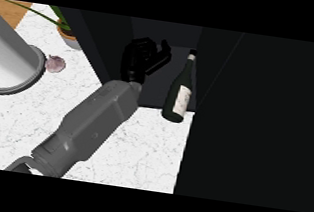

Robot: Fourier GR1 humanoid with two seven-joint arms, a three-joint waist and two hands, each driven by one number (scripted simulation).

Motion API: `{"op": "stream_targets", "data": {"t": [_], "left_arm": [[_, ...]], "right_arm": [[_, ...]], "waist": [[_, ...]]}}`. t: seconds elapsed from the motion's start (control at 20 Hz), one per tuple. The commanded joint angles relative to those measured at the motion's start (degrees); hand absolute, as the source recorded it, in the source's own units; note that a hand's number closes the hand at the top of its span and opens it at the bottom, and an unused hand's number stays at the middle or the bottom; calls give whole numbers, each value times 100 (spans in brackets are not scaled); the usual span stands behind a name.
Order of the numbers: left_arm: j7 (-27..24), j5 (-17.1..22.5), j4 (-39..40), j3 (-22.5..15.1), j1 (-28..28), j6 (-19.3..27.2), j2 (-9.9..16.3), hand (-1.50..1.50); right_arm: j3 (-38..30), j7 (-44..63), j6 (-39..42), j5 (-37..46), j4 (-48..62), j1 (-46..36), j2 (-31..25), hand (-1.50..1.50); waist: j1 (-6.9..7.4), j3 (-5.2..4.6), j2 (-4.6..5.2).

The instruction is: Pick up the wine, place it into the cabinet and close the cabinet

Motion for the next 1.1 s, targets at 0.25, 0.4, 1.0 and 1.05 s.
{"op": "stream_targets", "data": {"t": [0.25, 0.4, 1.0, 1.05], "left_arm": [[4, -349, 984, 262, -1041, 322, 201, 150], [-229, -513, 1439, 265, -1093, 671, 182, 150], [-132, -1017, 2409, 84, -1175, 754, 518, -150], [-31, -1056, 2416, 68, -1330, 923, 489, -150]], "right_arm": [[88, 464, -104, -336, -794, 21, 135, -150], [233, 288, -12, -284, -692, 22, 174, -150], [238, 8, 226, -292, -688, 393, 143, -150], [304, 131, 265, -318, -927, 587, 59, -150]], "waist": [[3, -2, 16], [-68, 0, 38], [-158, -1, 78], [-158, -1, 52]]}}
